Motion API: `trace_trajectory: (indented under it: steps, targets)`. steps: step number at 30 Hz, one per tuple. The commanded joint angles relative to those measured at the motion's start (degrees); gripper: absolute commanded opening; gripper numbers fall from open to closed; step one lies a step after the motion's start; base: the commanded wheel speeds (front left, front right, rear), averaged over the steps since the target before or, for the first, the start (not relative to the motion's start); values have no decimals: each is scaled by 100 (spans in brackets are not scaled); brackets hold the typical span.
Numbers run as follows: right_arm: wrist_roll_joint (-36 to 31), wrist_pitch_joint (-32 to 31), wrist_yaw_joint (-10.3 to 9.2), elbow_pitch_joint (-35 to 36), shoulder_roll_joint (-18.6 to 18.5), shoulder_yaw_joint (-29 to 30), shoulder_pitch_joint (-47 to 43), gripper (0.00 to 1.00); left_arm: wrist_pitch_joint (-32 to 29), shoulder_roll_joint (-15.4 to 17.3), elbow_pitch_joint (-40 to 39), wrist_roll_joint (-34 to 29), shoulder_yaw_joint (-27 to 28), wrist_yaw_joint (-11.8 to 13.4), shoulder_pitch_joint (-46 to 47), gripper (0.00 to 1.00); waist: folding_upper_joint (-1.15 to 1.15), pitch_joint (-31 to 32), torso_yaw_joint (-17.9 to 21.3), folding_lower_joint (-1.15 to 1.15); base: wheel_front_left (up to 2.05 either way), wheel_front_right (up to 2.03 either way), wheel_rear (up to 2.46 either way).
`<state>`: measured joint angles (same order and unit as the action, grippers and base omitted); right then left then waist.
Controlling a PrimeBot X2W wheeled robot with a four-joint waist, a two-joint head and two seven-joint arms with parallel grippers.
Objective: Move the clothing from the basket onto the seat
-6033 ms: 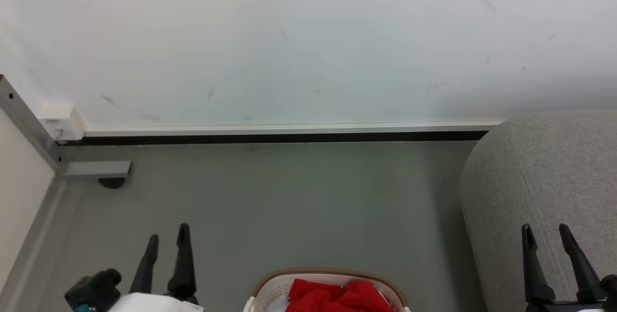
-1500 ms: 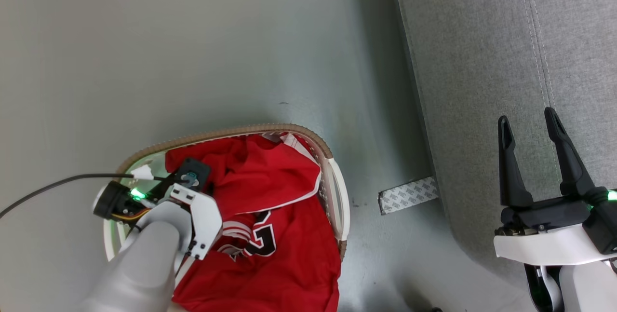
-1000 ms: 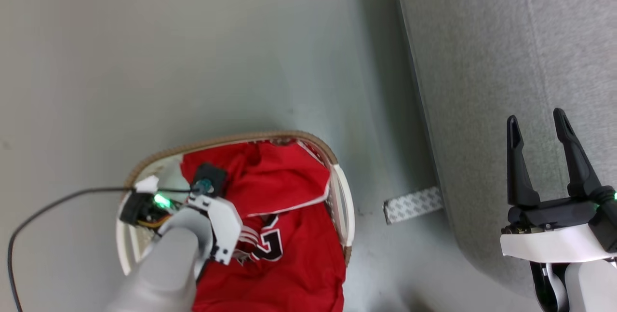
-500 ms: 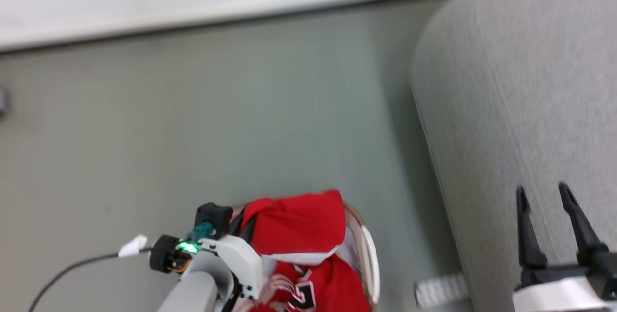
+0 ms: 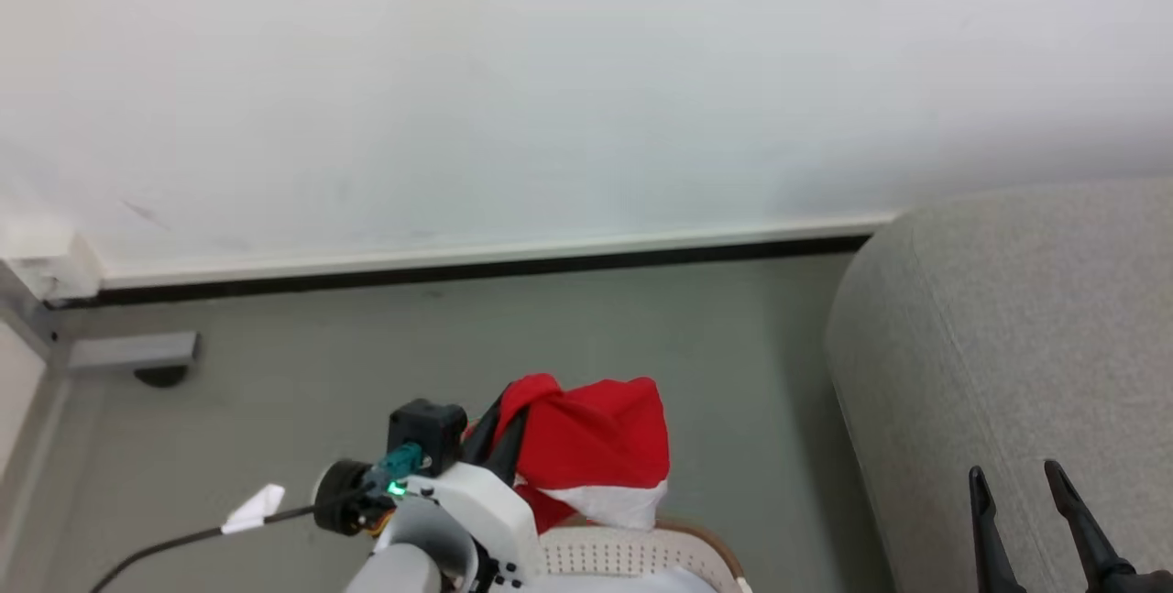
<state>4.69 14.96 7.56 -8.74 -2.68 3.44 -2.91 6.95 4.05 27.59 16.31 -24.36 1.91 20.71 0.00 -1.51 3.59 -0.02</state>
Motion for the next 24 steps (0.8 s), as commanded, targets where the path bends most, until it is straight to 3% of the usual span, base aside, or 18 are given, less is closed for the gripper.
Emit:
trace_trajectory:
  steps: [1, 11, 24]
  targets:
    - [-36, 16, -14, 23, -19, -10, -75, 100, -48, 75, -109, 86, 22, 13, -81, 0, 0, 265, -124, 2, 0, 0, 0]
    - [-406, 16, -14, 453, -17, -515, -235, 100, -835, 448, -1791, 101, 27, 141, -264, 0, 0, 406, -157, 2, 0, 0, 0]
    - [169, -273, -14, 355, -1084, -2806, 444, 100, -1388, 545, -2857, 78, -157, 171, -202, 0, 0, 315, -215, 2, 0, 0, 0]
